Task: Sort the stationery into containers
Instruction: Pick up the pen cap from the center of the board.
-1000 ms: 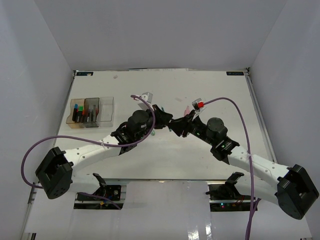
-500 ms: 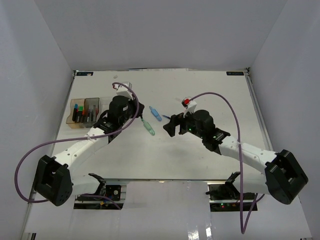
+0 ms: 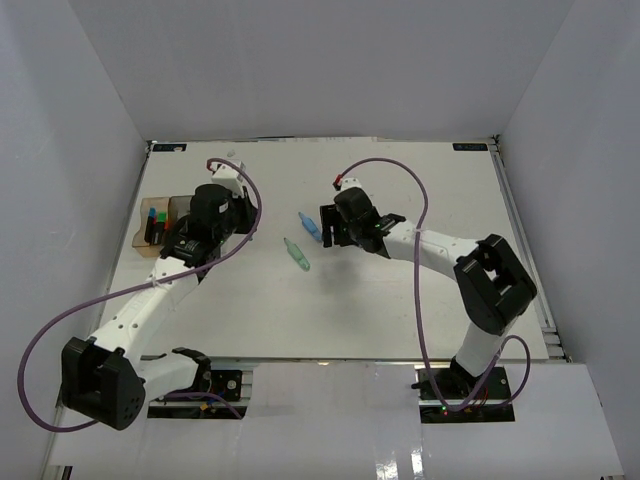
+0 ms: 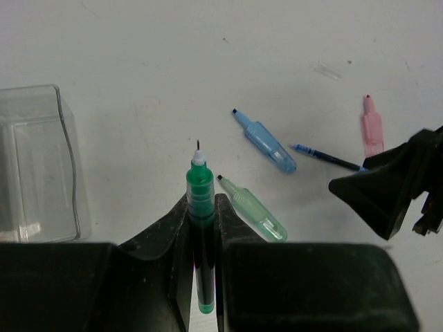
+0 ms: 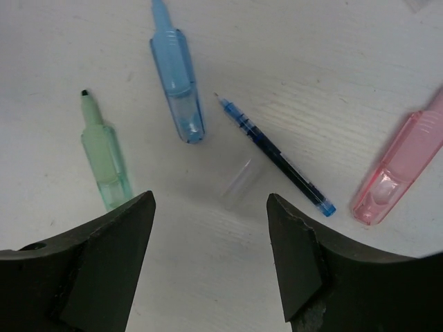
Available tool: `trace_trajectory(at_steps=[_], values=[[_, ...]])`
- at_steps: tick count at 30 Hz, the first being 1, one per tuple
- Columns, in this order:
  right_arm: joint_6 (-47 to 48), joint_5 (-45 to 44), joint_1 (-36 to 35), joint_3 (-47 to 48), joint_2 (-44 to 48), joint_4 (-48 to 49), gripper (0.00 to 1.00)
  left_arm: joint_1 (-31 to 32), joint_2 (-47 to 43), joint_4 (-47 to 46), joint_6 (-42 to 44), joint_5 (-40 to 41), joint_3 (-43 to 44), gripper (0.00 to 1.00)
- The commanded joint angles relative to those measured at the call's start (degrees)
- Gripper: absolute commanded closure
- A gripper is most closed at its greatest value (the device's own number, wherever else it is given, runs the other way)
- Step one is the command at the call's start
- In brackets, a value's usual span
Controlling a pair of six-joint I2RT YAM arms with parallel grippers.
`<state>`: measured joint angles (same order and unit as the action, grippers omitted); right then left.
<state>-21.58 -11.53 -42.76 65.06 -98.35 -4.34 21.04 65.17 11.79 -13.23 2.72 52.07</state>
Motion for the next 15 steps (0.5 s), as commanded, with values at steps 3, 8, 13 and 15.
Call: trace_trajectory(at_steps=[3, 8, 13, 15], values=[[-7.24, -8.86, 0.14, 6.74, -5.97, -8.23, 0.33, -0.21, -1.27, 1.75, 2.69, -2.36, -1.62, 0.81], [-11.11, -11.06, 0.05, 10.52, -10.72, -11.73, 0.38, -0.3, -2.15, 1.3, 3.56, -5.18, -2.15, 0.81], [-13.48, -11.41, 0.05, 12.11, -13.62, -13.24, 0.45, -0.3, -2.94, 1.13, 4.09, -6.5, -2.5, 0.8], [-14.1, -11.58, 0.05, 12.2, -14.15, -13.24, 0.46, -0.3, -3.11, 1.04, 4.36, -6.76, -2.5, 0.8]])
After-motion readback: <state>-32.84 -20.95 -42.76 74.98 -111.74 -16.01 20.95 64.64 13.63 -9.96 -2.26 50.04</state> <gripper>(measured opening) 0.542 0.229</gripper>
